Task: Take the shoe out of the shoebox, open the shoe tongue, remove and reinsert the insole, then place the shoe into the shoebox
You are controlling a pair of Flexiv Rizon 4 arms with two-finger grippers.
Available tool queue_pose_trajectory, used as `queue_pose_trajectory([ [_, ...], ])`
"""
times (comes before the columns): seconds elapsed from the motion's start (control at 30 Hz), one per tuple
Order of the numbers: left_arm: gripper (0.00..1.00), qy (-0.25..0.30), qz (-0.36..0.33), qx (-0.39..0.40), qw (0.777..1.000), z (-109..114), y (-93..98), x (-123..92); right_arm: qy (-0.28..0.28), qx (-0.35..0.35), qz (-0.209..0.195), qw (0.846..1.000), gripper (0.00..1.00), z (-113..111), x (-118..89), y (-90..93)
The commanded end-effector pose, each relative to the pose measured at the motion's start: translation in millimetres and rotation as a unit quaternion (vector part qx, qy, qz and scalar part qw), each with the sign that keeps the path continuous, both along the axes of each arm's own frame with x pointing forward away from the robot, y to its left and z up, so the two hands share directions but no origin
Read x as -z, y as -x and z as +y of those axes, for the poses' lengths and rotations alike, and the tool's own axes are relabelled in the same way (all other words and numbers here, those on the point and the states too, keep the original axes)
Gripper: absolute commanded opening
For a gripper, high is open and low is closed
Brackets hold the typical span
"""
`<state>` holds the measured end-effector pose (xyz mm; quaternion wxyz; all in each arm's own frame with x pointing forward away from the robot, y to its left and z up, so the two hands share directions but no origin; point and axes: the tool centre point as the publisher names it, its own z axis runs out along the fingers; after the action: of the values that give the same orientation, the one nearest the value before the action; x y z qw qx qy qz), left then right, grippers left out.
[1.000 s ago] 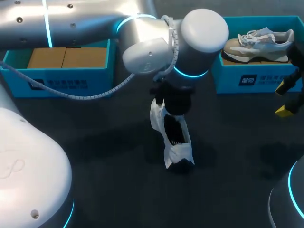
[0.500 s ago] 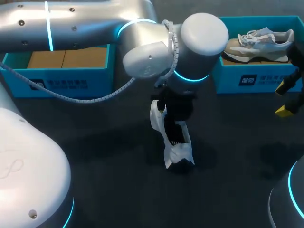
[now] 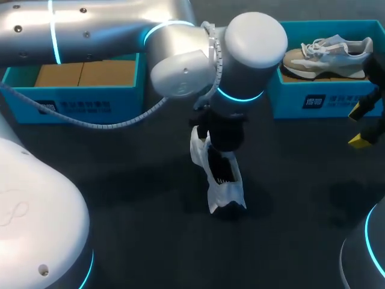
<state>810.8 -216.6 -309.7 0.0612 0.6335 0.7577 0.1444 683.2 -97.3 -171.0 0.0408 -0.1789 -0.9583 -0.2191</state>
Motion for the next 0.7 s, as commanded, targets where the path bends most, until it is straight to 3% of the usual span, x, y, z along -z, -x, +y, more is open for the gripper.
queue_pose_trajectory([
  [0.03, 0.45, 0.006, 0.001, 0.0, 1.0, 7, -5.2, 3, 0.002, 0.0, 0.002, 1.0, 1.0, 1, 0, -2.0],
  [0.37, 0.45, 0.014, 0.0, 0.0, 1.0, -2, 4.0, 3, 0.002, 0.0, 0.002, 1.0, 1.0, 1, 0, -2.0],
  [0.7, 0.43, 0.021, -0.012, -0.008, 1.0, 2, -7.1, 1, 0.002, 0.0, 0.002, 1.0, 1.0, 1, 0, -2.0],
])
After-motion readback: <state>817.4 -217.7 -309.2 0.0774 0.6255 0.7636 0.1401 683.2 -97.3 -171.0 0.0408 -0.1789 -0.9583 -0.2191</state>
